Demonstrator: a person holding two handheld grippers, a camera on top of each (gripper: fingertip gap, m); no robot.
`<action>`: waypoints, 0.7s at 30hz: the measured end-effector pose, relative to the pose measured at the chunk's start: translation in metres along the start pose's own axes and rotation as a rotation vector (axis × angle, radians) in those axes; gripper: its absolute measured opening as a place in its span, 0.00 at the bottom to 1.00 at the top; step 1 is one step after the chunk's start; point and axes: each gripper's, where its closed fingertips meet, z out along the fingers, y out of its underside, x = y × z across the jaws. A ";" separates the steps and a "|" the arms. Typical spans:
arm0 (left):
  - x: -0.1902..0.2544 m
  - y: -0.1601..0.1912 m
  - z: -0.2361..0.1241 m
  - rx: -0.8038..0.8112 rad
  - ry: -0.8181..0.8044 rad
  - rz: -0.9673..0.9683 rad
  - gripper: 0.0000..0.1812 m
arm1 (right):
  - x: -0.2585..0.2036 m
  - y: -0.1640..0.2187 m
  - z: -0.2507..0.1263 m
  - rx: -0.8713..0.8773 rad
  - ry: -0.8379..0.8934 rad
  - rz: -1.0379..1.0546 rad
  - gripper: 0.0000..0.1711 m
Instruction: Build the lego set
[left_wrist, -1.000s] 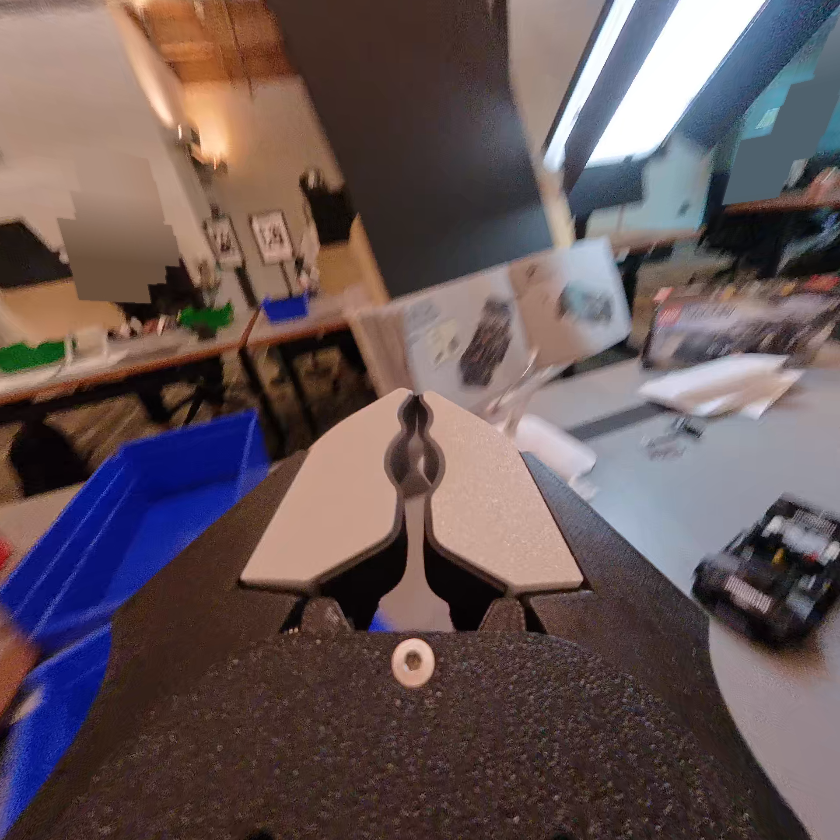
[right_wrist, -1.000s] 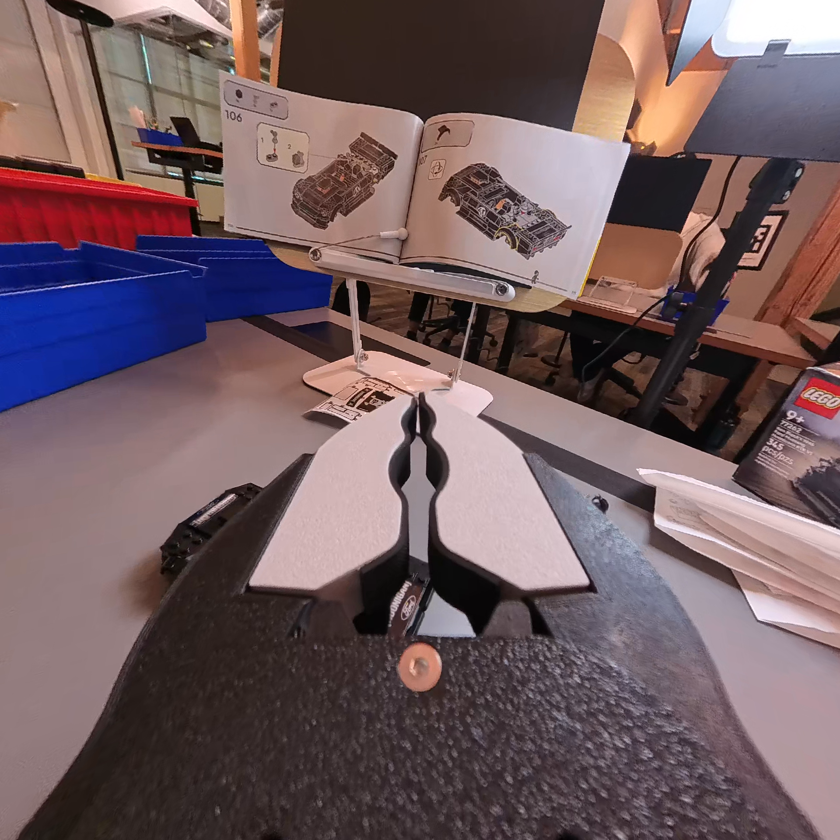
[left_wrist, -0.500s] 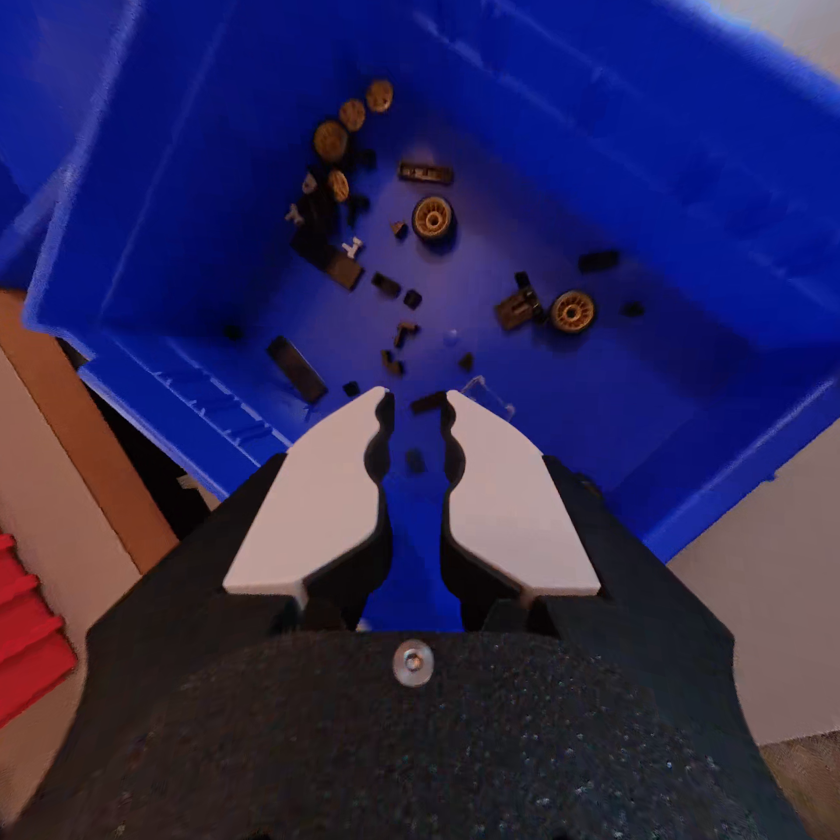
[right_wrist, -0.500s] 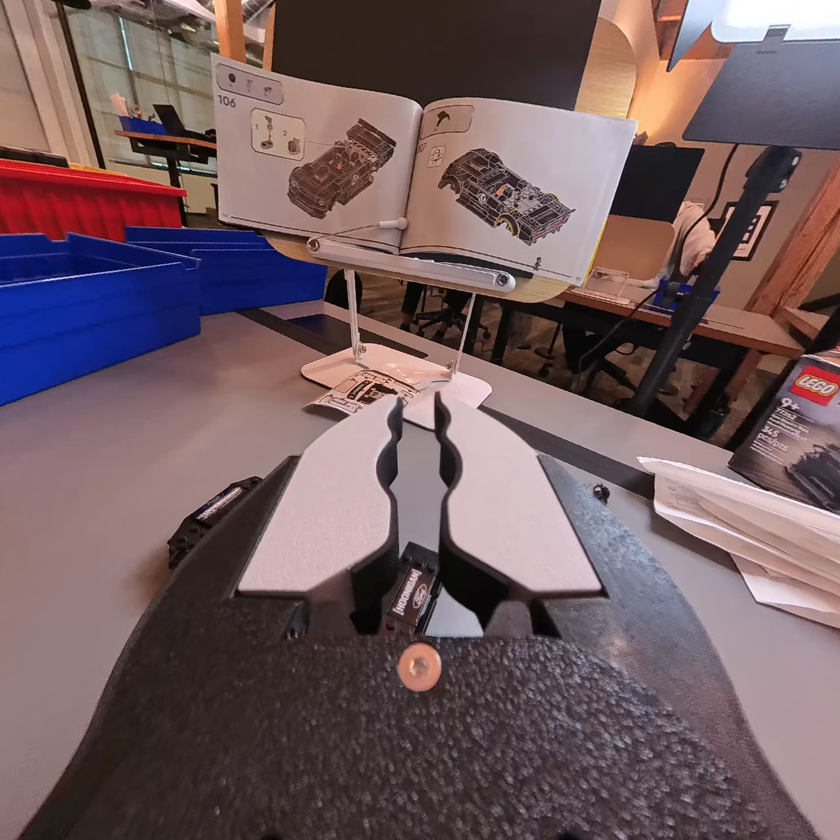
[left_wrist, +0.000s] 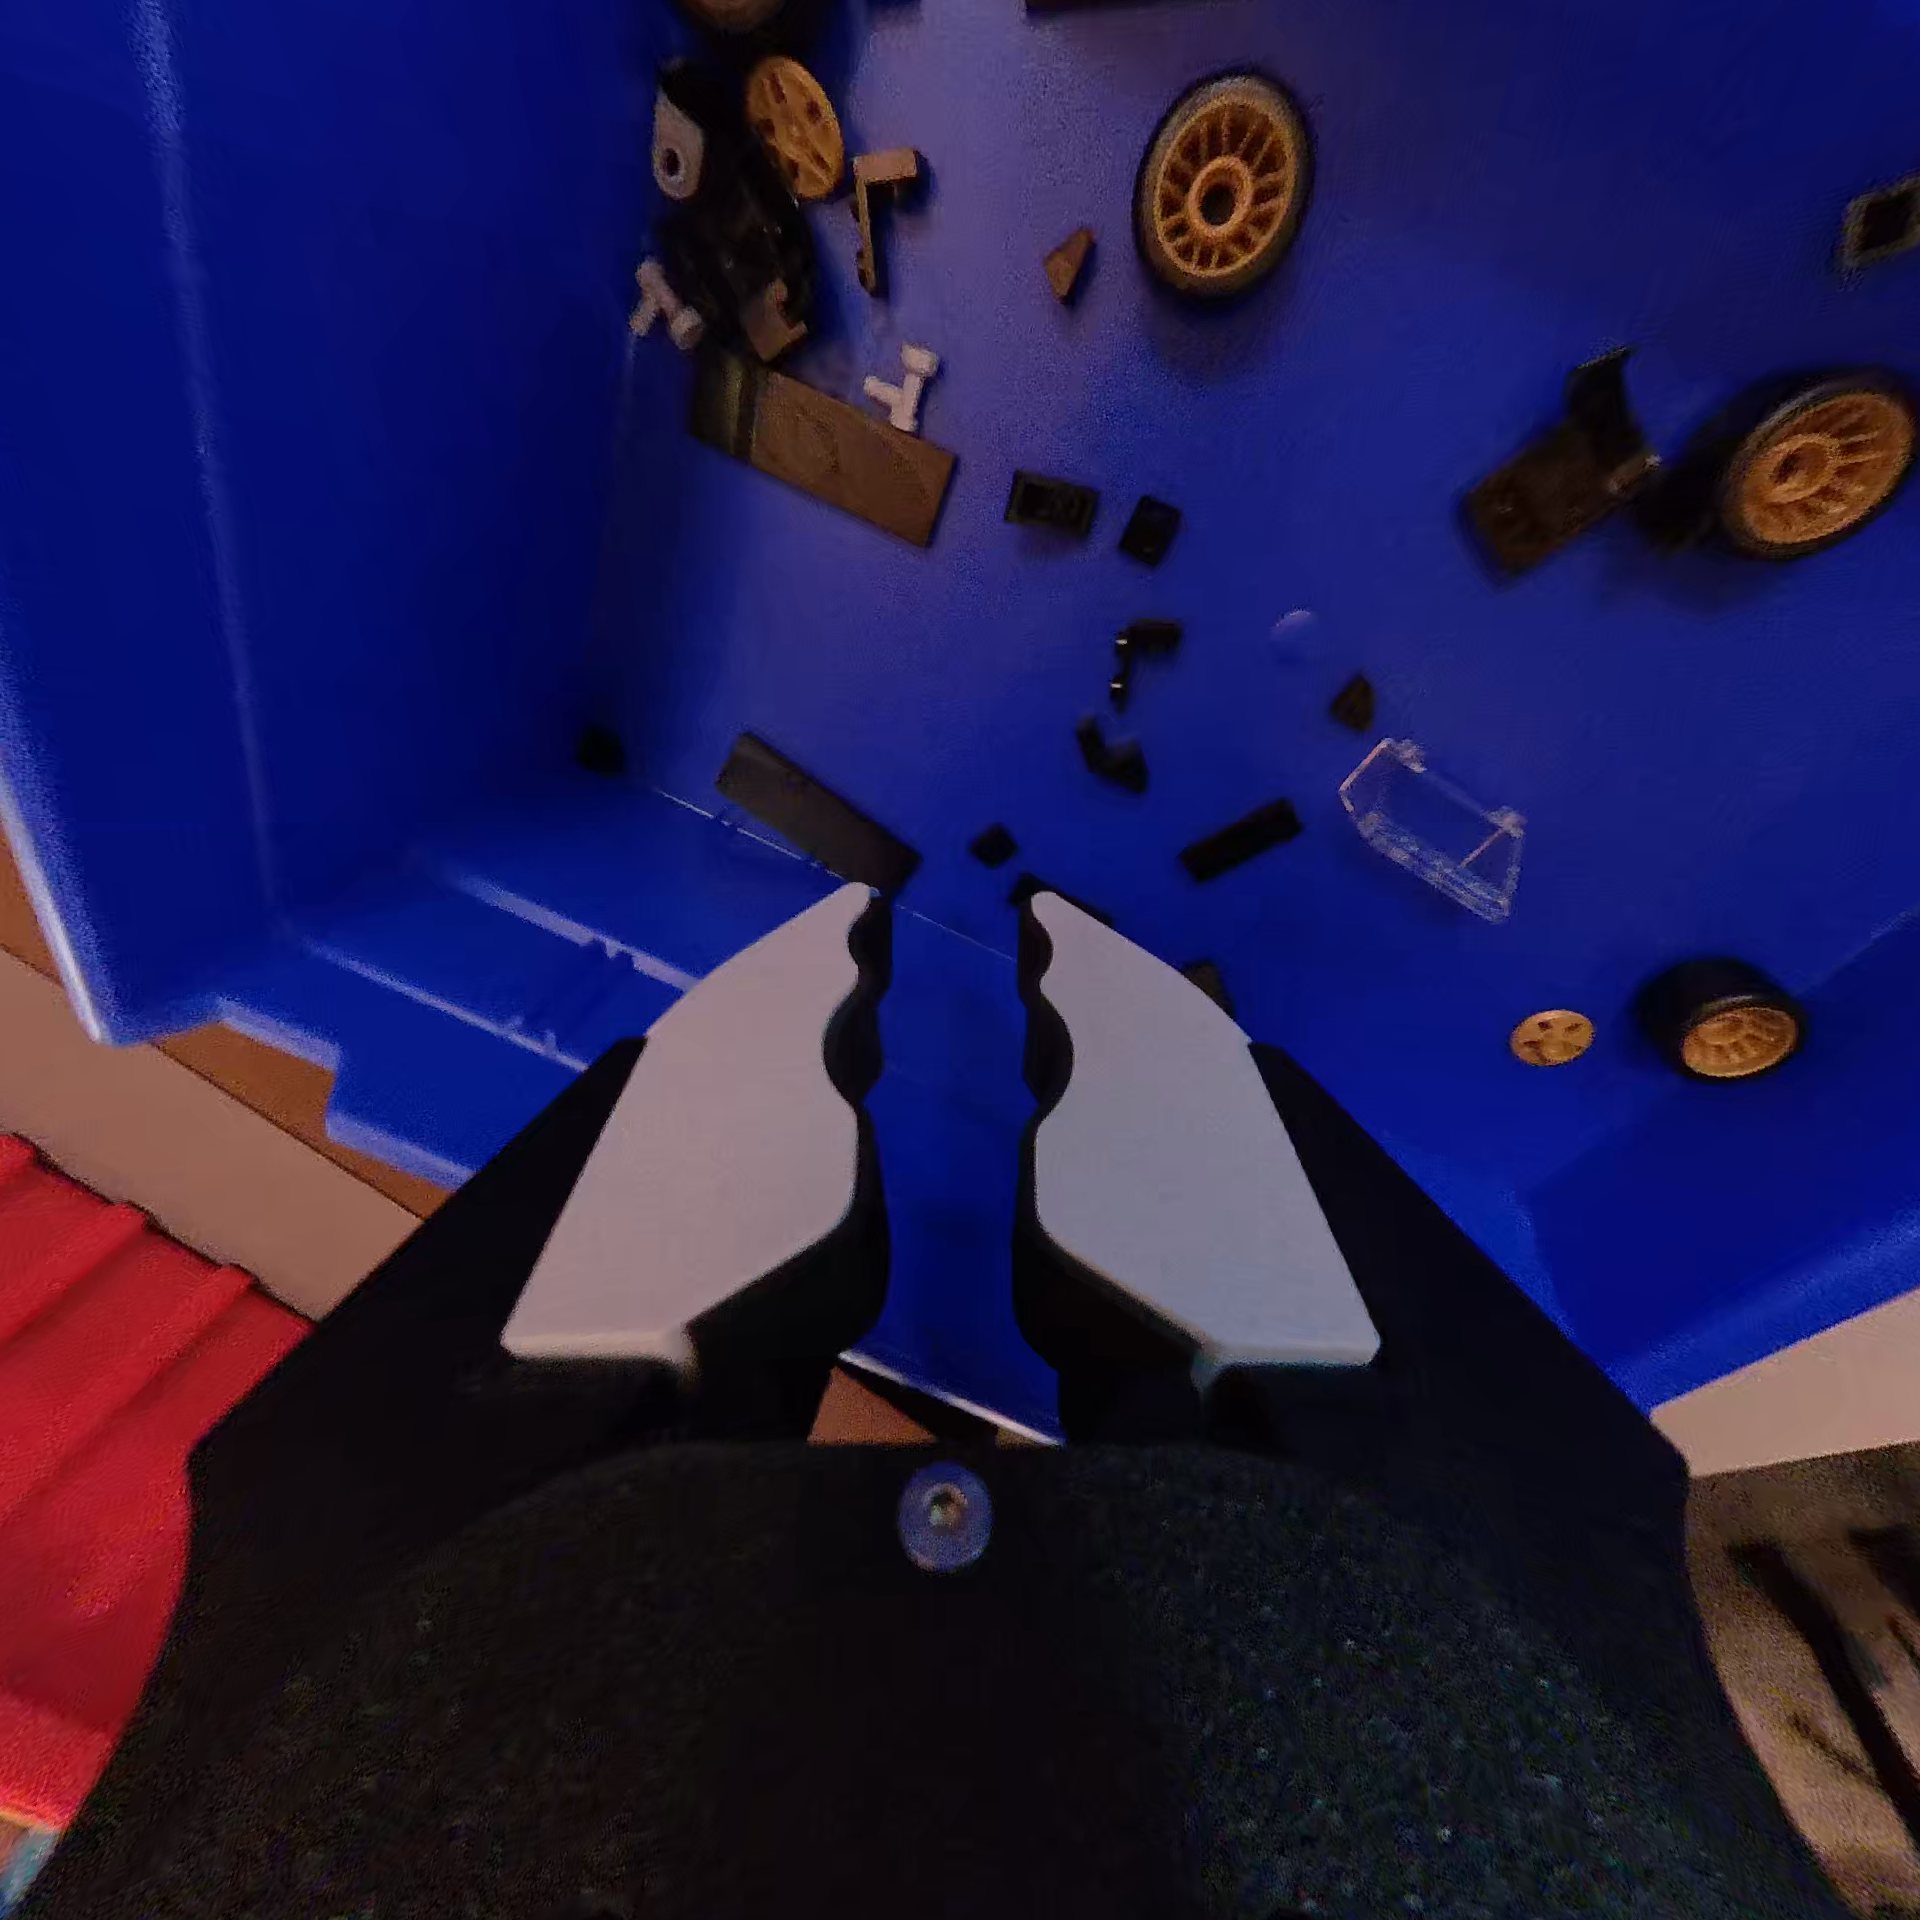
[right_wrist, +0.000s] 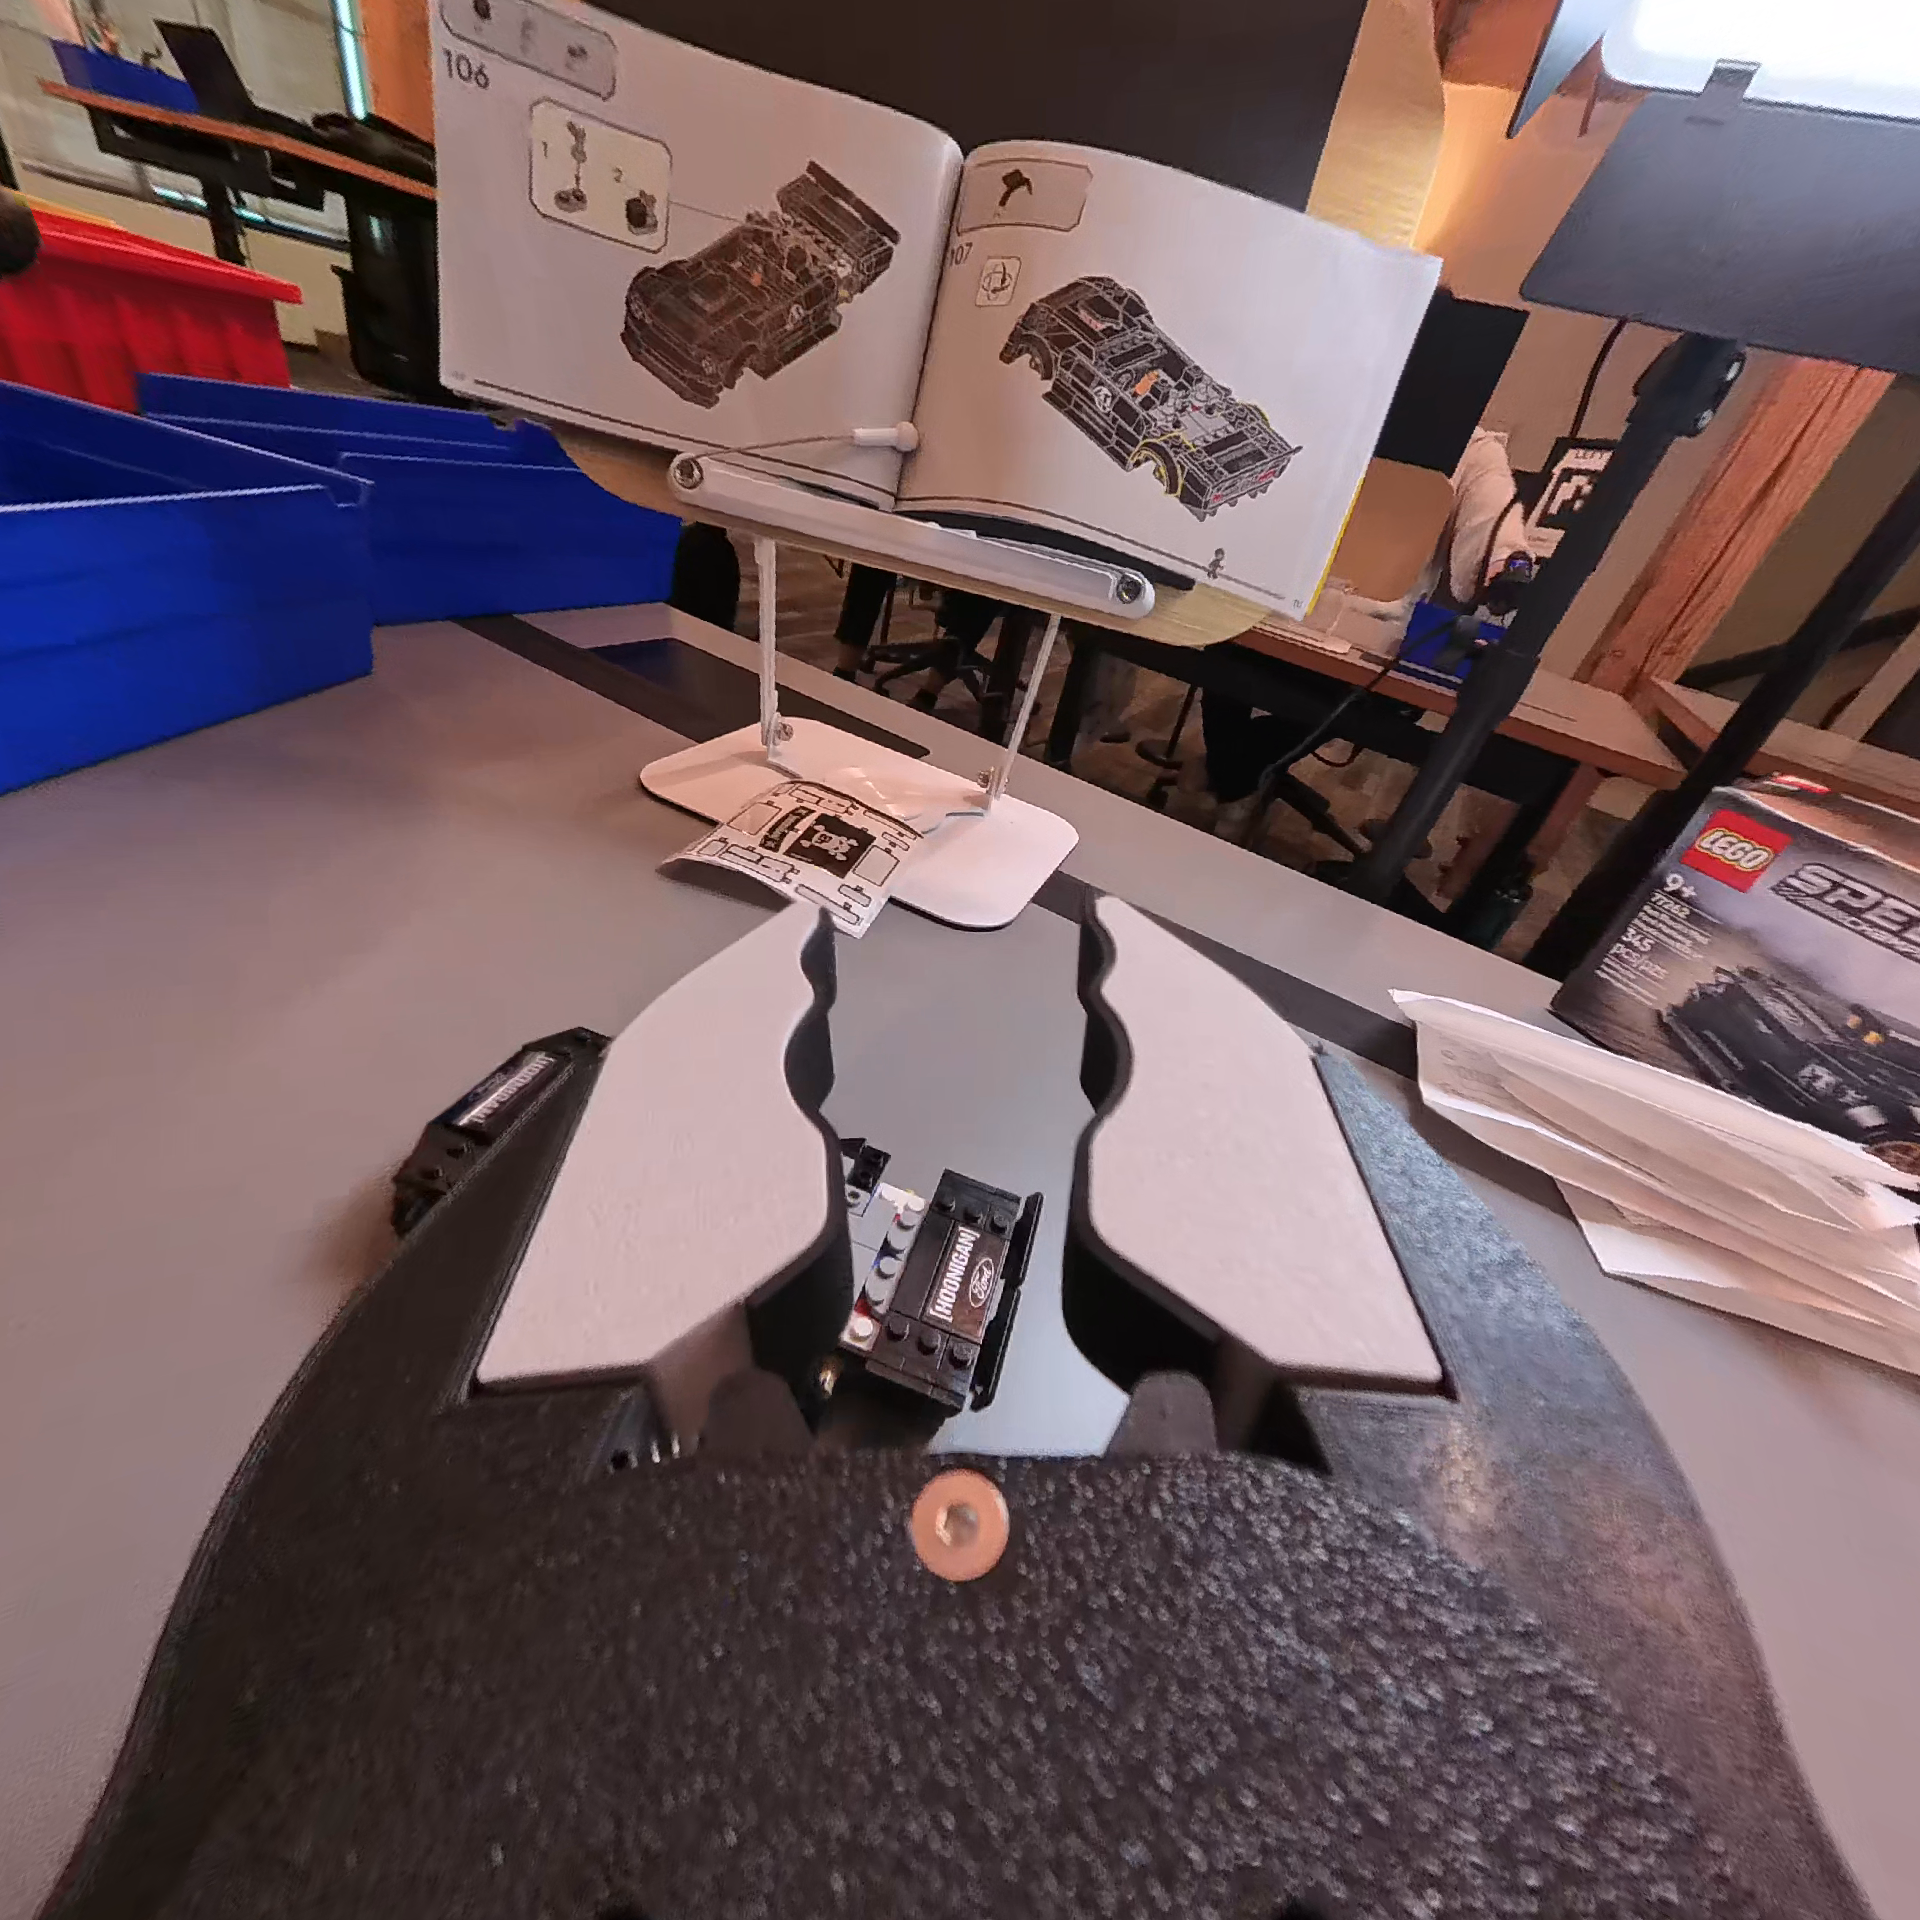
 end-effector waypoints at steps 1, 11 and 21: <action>-0.002 0.000 0.004 -0.032 0.002 0.021 0.14 | 0.000 0.002 0.001 -0.005 0.003 -0.001 0.26; -0.006 -0.064 0.024 0.099 0.085 0.059 0.13 | -0.003 0.011 0.006 -0.027 0.000 -0.025 0.25; -0.005 -0.078 0.042 0.076 0.105 0.099 0.07 | -0.004 0.019 0.008 -0.052 0.002 -0.048 0.23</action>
